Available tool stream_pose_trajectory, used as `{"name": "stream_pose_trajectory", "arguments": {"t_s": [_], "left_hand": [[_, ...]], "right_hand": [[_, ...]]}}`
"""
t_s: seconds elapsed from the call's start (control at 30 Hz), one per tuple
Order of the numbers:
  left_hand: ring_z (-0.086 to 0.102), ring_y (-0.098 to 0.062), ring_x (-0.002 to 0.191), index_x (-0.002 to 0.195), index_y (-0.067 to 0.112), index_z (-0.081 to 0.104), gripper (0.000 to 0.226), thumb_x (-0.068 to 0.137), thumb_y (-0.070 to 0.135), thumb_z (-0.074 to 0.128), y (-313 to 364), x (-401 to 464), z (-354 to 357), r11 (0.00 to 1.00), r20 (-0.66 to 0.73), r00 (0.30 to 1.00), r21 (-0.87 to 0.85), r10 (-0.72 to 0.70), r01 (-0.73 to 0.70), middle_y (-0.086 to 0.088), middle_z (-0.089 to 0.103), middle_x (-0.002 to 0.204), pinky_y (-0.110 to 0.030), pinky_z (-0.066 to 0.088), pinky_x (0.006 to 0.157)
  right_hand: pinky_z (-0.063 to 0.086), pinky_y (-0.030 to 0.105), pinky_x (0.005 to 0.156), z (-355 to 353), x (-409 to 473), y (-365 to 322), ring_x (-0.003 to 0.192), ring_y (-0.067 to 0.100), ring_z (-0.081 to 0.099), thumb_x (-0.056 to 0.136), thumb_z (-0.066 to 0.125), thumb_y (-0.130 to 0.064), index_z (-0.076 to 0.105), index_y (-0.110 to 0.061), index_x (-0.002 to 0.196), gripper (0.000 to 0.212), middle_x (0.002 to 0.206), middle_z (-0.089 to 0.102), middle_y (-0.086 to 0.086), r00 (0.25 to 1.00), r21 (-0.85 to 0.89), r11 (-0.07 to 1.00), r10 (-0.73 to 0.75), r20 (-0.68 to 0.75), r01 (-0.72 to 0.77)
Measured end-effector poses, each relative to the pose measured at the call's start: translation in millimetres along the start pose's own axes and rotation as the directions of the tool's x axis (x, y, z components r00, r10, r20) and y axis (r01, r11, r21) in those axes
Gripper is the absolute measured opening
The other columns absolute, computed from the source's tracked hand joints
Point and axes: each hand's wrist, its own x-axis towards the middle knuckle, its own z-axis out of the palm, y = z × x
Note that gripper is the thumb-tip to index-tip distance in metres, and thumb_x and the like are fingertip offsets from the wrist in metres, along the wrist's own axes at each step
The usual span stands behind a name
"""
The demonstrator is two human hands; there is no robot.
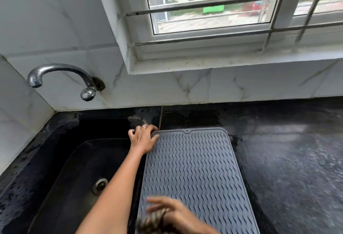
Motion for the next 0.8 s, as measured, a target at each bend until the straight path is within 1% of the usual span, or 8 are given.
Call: {"name": "stream_pose_trajectory", "arguments": {"t_s": [0.07,0.17,0.27,0.37,0.43,0.6,0.73,0.8], "left_hand": [[0.042,-0.019,0.126,0.122,0.039,0.056,0.031,0.091,0.046,0.051,3.3,-16.2,-2.3,0.997,0.007,1.0,-0.081,-0.007,0.007,0.006,0.053,0.133,-0.041,0.023,0.102],[0.05,-0.019,0.121,0.117,0.034,0.062,0.026,0.094,0.041,0.049,15.9,-44.8,-18.5,0.948,0.047,0.997,-0.309,-0.059,0.07,0.004,0.059,0.126,-0.038,0.031,0.099],[0.065,-0.02,0.097,0.103,0.015,0.066,0.026,0.099,0.031,0.046,37.4,-77.7,-41.3,0.69,0.236,0.968,-0.687,-0.087,0.229,-0.006,0.068,0.111,-0.031,0.051,0.079],[0.071,-0.017,0.081,0.102,0.016,0.068,0.048,0.096,0.052,0.038,56.2,-116.0,-64.1,0.561,0.523,0.852,-0.694,-0.038,0.451,-0.001,0.075,0.097,-0.028,0.052,0.068],[0.073,-0.021,0.086,0.104,0.018,0.067,0.055,0.09,0.064,0.041,65.7,-137.4,-73.9,0.552,0.6,0.799,-0.678,0.034,0.485,0.0,0.076,0.096,-0.032,0.056,0.072],[0.072,-0.021,0.093,0.107,0.022,0.066,0.05,0.083,0.064,0.054,104.2,-183.6,-81.5,0.456,0.546,0.831,-0.771,0.111,0.445,-0.001,0.071,0.106,-0.04,0.059,0.078],[0.065,-0.024,0.106,0.112,0.019,0.066,0.05,0.089,0.06,0.049,138.8,-209.9,-77.0,0.367,0.495,0.864,-0.824,0.091,0.433,-0.004,0.069,0.113,-0.041,0.056,0.086],[0.064,-0.025,0.107,0.116,0.014,0.063,0.047,0.094,0.051,0.047,152.0,-218.2,-77.4,0.314,0.451,0.891,-0.854,0.052,0.414,-0.008,0.069,0.115,-0.043,0.051,0.093]], "right_hand": [[0.045,0.016,0.081,-17.2,-4.3,-4.3,0.094,0.008,0.059,0.058,0.049,-0.008,0.058,-0.011,0.125,0.067,0.124,0.061,0.014,0.989,0.165,0.984,0.087,-0.119,-0.066],[0.049,0.034,0.072,-45.1,-19.1,-10.7,0.077,0.027,0.061,0.082,0.048,-0.004,0.058,-0.001,0.115,0.035,0.104,0.064,0.022,0.978,0.564,0.822,0.171,-0.121,-0.074],[0.049,0.032,0.061,-62.1,-30.4,-20.2,0.062,0.025,0.061,0.086,0.048,-0.017,0.058,0.0,0.113,0.034,0.087,0.066,0.019,0.968,0.747,0.66,0.229,-0.102,-0.078],[0.05,0.037,0.067,-70.6,-41.4,-29.8,0.068,0.027,0.064,0.096,0.041,-0.024,0.059,0.0,0.117,0.037,0.09,0.07,0.021,0.967,0.796,0.605,0.21,-0.14,-0.016],[0.051,0.039,0.073,-70.2,-52.3,-34.7,0.077,0.029,0.067,0.1,0.036,-0.025,0.058,-0.006,0.121,0.036,0.099,0.07,0.02,0.972,0.779,0.625,0.156,-0.177,0.041],[0.056,0.038,0.067,-60.5,-81.6,-50.0,0.09,0.028,0.068,0.102,0.034,-0.022,0.051,-0.025,0.123,0.028,0.111,0.065,0.012,0.946,0.618,0.75,-0.032,-0.324,0.237],[0.047,0.041,0.096,-44.4,-101.6,-52.3,0.118,0.02,0.049,0.098,0.041,-0.038,0.04,-0.034,0.138,0.04,0.14,0.039,0.004,0.884,0.049,0.977,-0.164,-0.438,0.206],[0.05,0.033,0.083,-40.3,-111.2,-59.1,0.107,0.014,0.048,0.096,0.043,-0.045,0.032,-0.034,0.143,0.049,0.136,0.033,0.005,0.866,0.015,0.983,-0.156,-0.474,0.185]]}}
